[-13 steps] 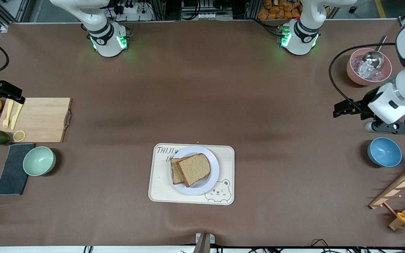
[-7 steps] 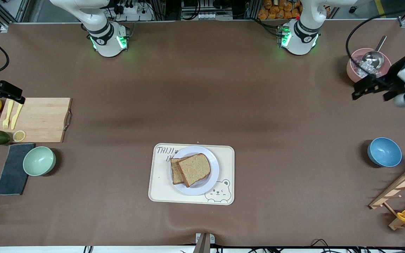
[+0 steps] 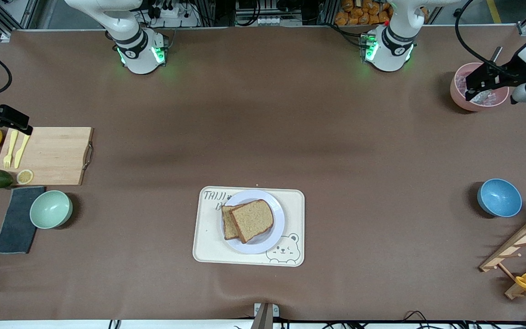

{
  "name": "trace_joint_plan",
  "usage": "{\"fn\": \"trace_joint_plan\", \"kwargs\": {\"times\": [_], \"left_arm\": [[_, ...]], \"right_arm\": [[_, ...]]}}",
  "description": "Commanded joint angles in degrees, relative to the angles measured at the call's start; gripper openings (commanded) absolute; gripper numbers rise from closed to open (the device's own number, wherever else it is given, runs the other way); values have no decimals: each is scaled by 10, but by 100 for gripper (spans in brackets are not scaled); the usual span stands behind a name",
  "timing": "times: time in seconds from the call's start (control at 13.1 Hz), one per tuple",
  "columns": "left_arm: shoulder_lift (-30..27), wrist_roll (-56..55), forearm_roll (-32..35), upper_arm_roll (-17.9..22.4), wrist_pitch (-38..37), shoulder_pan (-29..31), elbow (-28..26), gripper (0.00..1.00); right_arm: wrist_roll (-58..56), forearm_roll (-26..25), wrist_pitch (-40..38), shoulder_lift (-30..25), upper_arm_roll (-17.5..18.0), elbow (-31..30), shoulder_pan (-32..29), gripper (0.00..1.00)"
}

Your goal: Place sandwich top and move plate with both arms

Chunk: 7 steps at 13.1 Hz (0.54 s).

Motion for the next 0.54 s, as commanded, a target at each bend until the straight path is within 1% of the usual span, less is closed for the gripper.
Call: {"fn": "trace_joint_plan", "kwargs": {"times": [0.0,0.15,0.31,0.46], "left_arm": [[5,-3,-23,14,10,-9,-6,100],[6,-24,-29,12,17,-12,-5,100],[7,-39,-22,16,24,-33,-7,100],[7,-47,-22,16,31,-30,-7,100]], "right_arm": [[7,-1,-8,3,4,10,-4,100],[7,-1,-8,3,4,10,-4,100],[7,-1,-9,3,4,10,-4,100],[7,-1,-11,3,4,10,-5,100]]}}
